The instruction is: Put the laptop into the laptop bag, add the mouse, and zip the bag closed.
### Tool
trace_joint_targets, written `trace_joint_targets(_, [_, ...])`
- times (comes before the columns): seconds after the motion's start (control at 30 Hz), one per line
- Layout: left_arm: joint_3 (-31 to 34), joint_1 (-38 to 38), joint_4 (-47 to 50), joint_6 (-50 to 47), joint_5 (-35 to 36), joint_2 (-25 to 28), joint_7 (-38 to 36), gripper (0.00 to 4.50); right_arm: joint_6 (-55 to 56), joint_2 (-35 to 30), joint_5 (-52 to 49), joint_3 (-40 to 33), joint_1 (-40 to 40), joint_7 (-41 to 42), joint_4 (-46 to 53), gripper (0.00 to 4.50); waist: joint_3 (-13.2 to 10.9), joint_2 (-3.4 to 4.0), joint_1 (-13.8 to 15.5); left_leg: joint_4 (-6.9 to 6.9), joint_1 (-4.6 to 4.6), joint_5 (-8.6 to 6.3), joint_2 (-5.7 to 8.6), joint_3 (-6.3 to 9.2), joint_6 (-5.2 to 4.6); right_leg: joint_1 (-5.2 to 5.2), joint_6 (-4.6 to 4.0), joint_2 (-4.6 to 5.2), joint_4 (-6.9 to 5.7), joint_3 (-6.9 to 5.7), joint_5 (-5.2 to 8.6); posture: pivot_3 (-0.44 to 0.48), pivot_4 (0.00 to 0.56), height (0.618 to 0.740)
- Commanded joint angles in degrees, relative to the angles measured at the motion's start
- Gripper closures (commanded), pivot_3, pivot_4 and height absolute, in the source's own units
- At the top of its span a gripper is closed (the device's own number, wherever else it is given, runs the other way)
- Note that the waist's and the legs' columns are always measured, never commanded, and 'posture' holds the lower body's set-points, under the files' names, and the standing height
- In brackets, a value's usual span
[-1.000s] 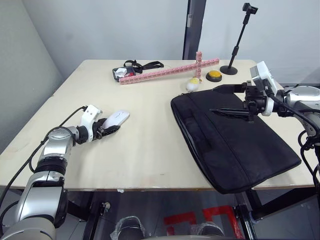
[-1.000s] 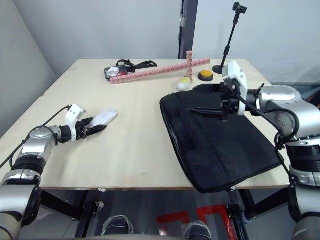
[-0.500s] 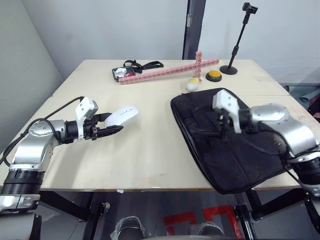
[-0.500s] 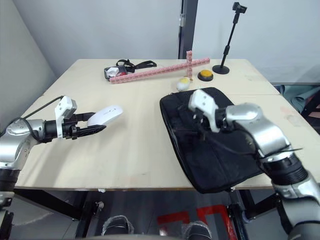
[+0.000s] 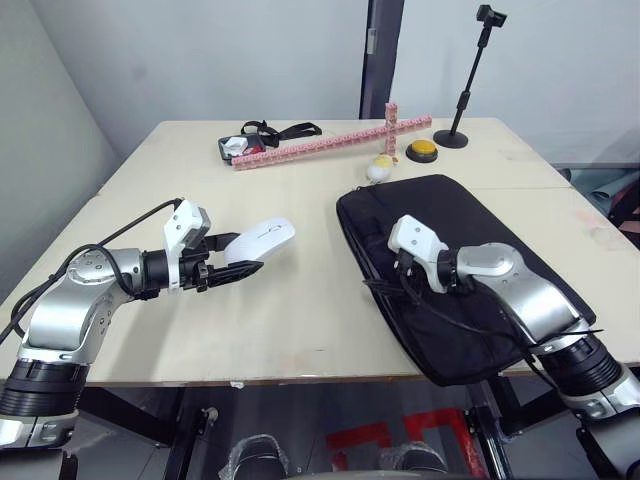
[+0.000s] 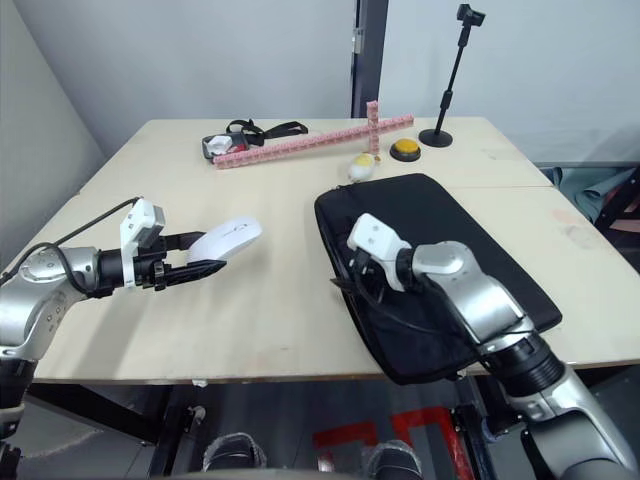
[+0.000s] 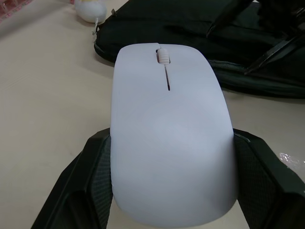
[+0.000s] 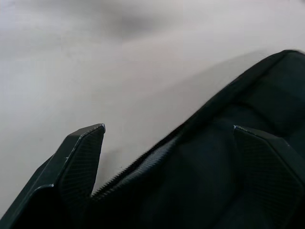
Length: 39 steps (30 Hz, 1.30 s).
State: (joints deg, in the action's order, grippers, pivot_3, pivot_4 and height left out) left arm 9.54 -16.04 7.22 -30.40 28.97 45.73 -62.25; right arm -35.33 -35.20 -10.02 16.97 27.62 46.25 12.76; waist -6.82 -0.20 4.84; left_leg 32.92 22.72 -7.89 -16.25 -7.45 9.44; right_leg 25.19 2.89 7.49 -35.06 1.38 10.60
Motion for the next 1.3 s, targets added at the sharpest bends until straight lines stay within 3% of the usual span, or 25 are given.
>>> trace_joint_targets(0.03, [0.36,0.38,1.74,0.82,-0.05,0.73,0.36,1.7,1.06,1.06,2.34,0.56,0.21,-1.61,-2.55,0.8,0.0,0.0,-0.16,0.0,0.02,0.0,0.0,0.0,0.0,0.01,0.0,0.0,0.01,0.0,0.0,0.0,0.15,0.74])
trace_joint_targets(0.33, [0.63,0.87,1.75,1.3,0.36,0.13,1.37,1.7,1.29,1.81,3.66,0.05,0.27,-1.29,-4.05,3.85,0.0,0.0,-0.15,0.01,-0.04,0.0,0.0,0.01,0.01,-0.05,0.01,0.0,-0.01,0.0,-0.01,0.0,0.15,0.74])
trace_joint_targets(0.4, [0.63,1.07,1.42,1.76,0.11,0.23,1.26,1.7,0.82,1.89,3.26,-0.58,0.15,-1.17,-3.97,4.44,0.0,0.0,-0.16,0.01,-0.04,0.0,0.0,0.01,0.01,-0.05,0.01,0.0,-0.01,0.0,-0.01,0.0,0.15,0.74])
trace_joint_targets(0.43, [0.66,1.1,1.36,1.76,0.17,0.24,1.28,1.7,0.75,1.77,3.27,-0.86,0.18,-1.14,-4.02,4.48,0.0,0.0,-0.15,0.01,-0.04,0.0,0.0,0.01,0.0,-0.06,0.01,0.0,-0.01,0.0,-0.01,0.0,0.15,0.74])
trace_joint_targets(0.7, [0.09,1.27,1.65,1.68,0.3,-0.49,1.79,1.7,-0.3,1.63,1.85,-3.94,0.56,-1.4,-4.38,4.48,0.0,0.0,-0.12,0.01,-0.04,0.0,0.0,0.0,0.0,-0.06,0.01,0.0,-0.01,0.0,-0.01,0.0,0.15,0.74])
trace_joint_targets(0.93, [0.0,1.07,1.59,1.68,0.48,-0.56,1.64,1.7,-0.37,0.53,2.26,-3.65,-0.33,-1.01,3.23,4.48,0.0,0.0,-0.13,0.0,-0.04,0.0,0.0,0.01,0.01,-0.05,0.03,0.0,0.0,0.0,-0.02,0.0,0.15,0.74])
trace_joint_targets(1.07, [0.37,1.62,1.86,1.59,0.68,-0.58,1.83,1.7,-5.52,1.43,3.01,-3.52,-2.68,-5.08,12.38,3.31,0.0,0.0,-0.16,-0.02,-0.04,0.02,0.0,0.01,0.05,-0.04,0.07,-0.01,0.01,0.0,-0.03,0.0,0.15,0.74])
trace_joint_targets(1.23, [0.08,2.57,3.85,0.59,1.18,-1.33,3.19,1.7,-7.27,4.41,8.02,1.12,-3.55,-11.0,14.16,1.66,0.0,0.01,-0.25,-0.02,-0.13,0.13,0.0,0.0,0.26,-0.06,0.2,-0.01,-0.02,0.04,-0.06,0.0,0.15,0.74])
trace_joint_targets(1.3, [0.0,2.67,4.31,0.3,1.33,-1.55,3.54,1.7,-5.9,4.66,10.56,3.07,-3.68,-12.54,12.35,1.66,0.0,0.01,-0.24,-0.03,-0.21,0.13,0.0,0.0,0.26,-0.08,0.3,-0.01,-0.06,0.06,-0.05,0.0,0.15,0.74])
